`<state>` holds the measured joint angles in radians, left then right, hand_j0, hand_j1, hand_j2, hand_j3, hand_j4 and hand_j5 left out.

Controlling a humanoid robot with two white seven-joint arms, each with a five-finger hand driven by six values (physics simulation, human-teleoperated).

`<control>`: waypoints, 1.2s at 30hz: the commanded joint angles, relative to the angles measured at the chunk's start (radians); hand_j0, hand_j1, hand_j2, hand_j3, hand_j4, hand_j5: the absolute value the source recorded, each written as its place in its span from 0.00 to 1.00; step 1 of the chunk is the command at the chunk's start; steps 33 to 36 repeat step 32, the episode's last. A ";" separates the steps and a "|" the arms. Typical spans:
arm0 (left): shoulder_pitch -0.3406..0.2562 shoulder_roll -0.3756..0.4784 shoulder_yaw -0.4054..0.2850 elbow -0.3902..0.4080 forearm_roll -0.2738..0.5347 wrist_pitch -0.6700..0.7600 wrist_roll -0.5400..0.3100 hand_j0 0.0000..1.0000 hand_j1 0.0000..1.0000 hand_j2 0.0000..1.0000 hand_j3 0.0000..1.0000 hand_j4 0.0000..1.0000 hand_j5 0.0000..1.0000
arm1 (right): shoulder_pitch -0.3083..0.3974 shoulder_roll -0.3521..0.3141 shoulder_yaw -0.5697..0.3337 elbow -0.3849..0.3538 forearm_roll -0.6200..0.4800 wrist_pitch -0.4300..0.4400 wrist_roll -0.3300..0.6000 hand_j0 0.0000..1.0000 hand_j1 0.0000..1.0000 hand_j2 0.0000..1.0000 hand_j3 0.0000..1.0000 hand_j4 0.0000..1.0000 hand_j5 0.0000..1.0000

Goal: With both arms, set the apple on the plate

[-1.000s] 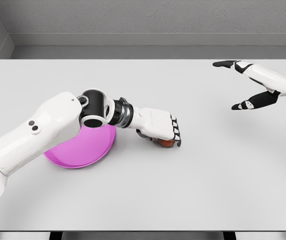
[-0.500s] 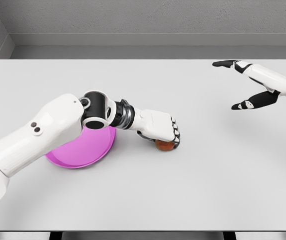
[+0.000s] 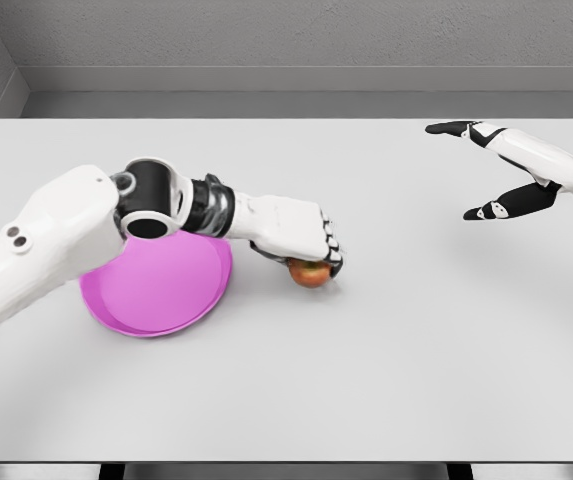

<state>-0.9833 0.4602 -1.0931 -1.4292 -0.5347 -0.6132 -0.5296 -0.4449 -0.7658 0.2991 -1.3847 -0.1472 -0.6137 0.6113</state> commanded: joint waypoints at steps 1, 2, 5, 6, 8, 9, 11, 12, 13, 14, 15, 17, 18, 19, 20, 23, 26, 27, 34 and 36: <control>0.000 0.153 0.061 -0.094 0.122 0.002 0.000 0.54 0.54 0.54 0.54 0.54 0.54 | 0.000 -0.001 0.000 0.000 -0.009 0.003 0.000 1.00 1.00 1.00 1.00 1.00 1.00; 0.000 0.235 0.099 -0.112 0.183 0.002 0.000 0.54 0.54 0.54 0.54 0.54 0.54 | 0.000 -0.001 0.000 0.000 -0.009 0.003 0.000 1.00 1.00 1.00 1.00 1.00 1.00; 0.008 0.403 0.168 -0.109 0.268 0.002 -0.001 0.54 0.54 0.54 0.54 0.54 0.54 | 0.000 0.000 0.000 0.000 -0.009 0.003 0.000 1.00 1.00 1.00 1.00 1.00 1.00; 0.011 0.431 0.170 -0.100 0.269 0.002 -0.001 0.54 0.54 0.54 0.54 0.54 0.54 | 0.000 0.000 0.002 0.000 -0.009 0.003 0.000 1.00 1.00 1.00 1.00 1.00 1.00; 0.041 0.463 0.174 -0.019 0.265 0.002 -0.003 0.54 0.54 0.54 0.54 0.54 0.54 | 0.000 0.000 0.000 0.000 -0.009 0.003 0.000 1.00 1.00 1.00 1.00 1.00 1.00; 0.043 0.460 0.173 0.018 0.262 0.002 -0.004 0.54 0.54 0.54 0.54 0.54 0.54 | 0.000 0.000 0.002 0.000 -0.009 0.003 0.000 1.00 1.00 1.00 1.00 1.00 1.00; 0.061 0.460 0.173 0.047 0.259 0.002 -0.007 0.55 0.55 0.55 0.55 0.55 0.55 | 0.000 0.000 0.002 0.000 -0.009 0.003 0.000 1.00 1.00 1.00 1.00 1.00 1.00; 0.072 0.460 0.173 0.052 0.251 0.002 -0.009 0.55 0.55 0.55 0.55 0.55 0.55 | 0.000 0.000 0.002 0.000 -0.009 0.003 0.000 1.00 1.00 1.00 1.00 1.00 1.00; 0.078 0.456 0.173 0.076 0.239 0.002 -0.009 0.56 0.56 0.56 0.56 0.56 0.56 | -0.002 0.000 0.002 0.000 -0.009 0.003 0.000 1.00 1.00 1.00 1.00 1.00 1.00; 0.083 0.451 0.171 0.088 0.239 0.002 -0.009 0.58 0.58 0.58 0.58 0.58 0.58 | -0.003 0.000 0.002 0.000 -0.009 0.003 0.000 1.00 1.00 1.00 1.00 1.00 1.00; 0.091 0.451 0.171 0.089 0.239 0.002 -0.009 0.65 0.65 0.65 0.65 0.65 0.65 | -0.005 0.000 0.002 0.000 -0.009 0.003 0.000 1.00 1.00 1.00 1.00 1.00 1.00; 0.091 0.448 0.173 0.089 0.243 0.002 -0.006 0.81 0.81 0.81 0.81 0.81 0.81 | -0.009 0.000 0.000 0.000 -0.009 0.003 0.000 1.00 1.00 1.00 1.00 1.00 1.00; 0.087 0.443 0.174 0.087 0.248 0.002 -0.004 0.93 0.93 0.93 0.93 0.93 0.93 | -0.011 0.000 0.000 0.000 -0.009 0.003 0.000 1.00 1.00 1.00 1.00 1.00 1.00; 0.086 0.439 0.176 0.087 0.248 0.002 -0.001 1.00 1.00 1.00 1.00 1.00 1.00 | -0.011 0.000 0.000 0.000 -0.008 0.003 0.000 1.00 1.00 1.00 1.00 1.00 1.00; 0.084 0.431 0.180 0.088 0.252 0.002 0.002 1.00 1.00 1.00 1.00 1.00 1.00 | -0.011 0.000 0.000 0.000 -0.008 0.003 0.000 1.00 1.00 1.00 1.00 1.00 1.00; 0.089 0.402 0.187 0.205 0.447 0.002 0.002 1.00 1.00 1.00 1.00 1.00 1.00 | -0.011 0.000 0.000 0.000 -0.008 0.003 0.000 1.00 1.00 1.00 1.00 1.00 1.00; 0.087 0.373 0.252 0.401 0.470 0.002 0.002 1.00 1.00 1.00 1.00 1.00 1.00 | -0.015 0.000 0.000 0.000 -0.008 0.003 0.000 1.00 1.00 1.00 1.00 1.00 1.00; 0.084 0.373 0.265 0.438 0.470 0.002 0.002 1.00 1.00 1.00 1.00 1.00 1.00 | -0.020 -0.001 0.000 0.000 -0.008 0.003 0.000 1.00 1.00 1.00 1.00 1.00 1.00; 0.087 0.365 0.291 0.483 0.469 0.002 0.002 1.00 1.00 1.00 1.00 1.00 1.00 | -0.025 -0.001 0.000 0.000 -0.006 0.003 0.000 1.00 1.00 1.00 1.00 1.00 1.00; 0.087 0.365 0.291 0.483 0.469 0.002 0.002 1.00 1.00 1.00 1.00 1.00 1.00 | -0.025 -0.001 0.000 0.000 -0.006 0.003 0.000 1.00 1.00 1.00 1.00 1.00 1.00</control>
